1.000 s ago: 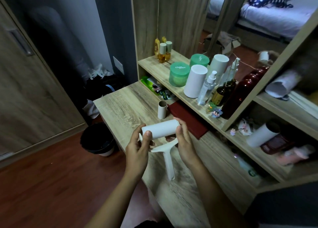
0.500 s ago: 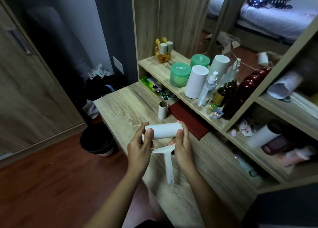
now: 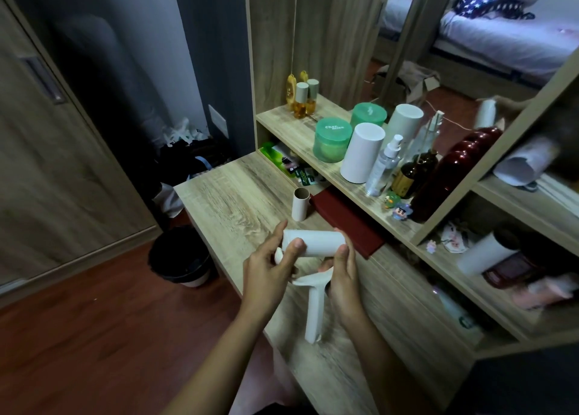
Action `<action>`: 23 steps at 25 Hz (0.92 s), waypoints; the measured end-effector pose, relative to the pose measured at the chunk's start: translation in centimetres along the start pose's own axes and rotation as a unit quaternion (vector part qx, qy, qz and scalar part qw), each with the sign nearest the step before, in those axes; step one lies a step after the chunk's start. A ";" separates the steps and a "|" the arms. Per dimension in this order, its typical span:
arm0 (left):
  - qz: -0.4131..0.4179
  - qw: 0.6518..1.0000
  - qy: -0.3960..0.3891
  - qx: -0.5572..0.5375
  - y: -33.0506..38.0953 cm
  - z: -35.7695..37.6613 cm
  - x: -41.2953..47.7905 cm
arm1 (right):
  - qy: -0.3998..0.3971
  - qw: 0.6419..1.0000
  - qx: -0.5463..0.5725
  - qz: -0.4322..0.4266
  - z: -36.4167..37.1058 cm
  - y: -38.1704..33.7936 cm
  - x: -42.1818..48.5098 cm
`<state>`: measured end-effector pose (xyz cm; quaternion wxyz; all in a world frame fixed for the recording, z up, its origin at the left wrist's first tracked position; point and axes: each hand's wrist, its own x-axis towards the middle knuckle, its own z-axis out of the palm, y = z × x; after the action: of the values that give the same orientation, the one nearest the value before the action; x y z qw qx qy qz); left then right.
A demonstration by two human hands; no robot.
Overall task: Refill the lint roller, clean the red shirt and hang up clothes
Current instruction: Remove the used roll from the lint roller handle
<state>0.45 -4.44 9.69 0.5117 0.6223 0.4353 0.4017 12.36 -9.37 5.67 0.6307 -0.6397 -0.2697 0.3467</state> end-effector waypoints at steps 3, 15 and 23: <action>0.040 0.999 -0.005 0.011 0.3 0.3 -0.7 | -0.001 1.000 0.007 0.014 -0.5 -0.1 0.6; 0.000 1.000 -0.002 -0.024 0.8 -0.2 -0.3 | -0.007 0.999 0.016 0.028 0.0 0.1 -0.6; -0.045 0.994 -0.051 -0.090 0.4 -1.0 0.4 | -0.043 0.993 -0.091 -0.058 -1.1 -2.6 -0.7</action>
<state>-0.32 -3.79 10.26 0.6044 0.5733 0.3982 0.3839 13.08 -10.46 8.25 0.5770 -0.6618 -0.3641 0.3108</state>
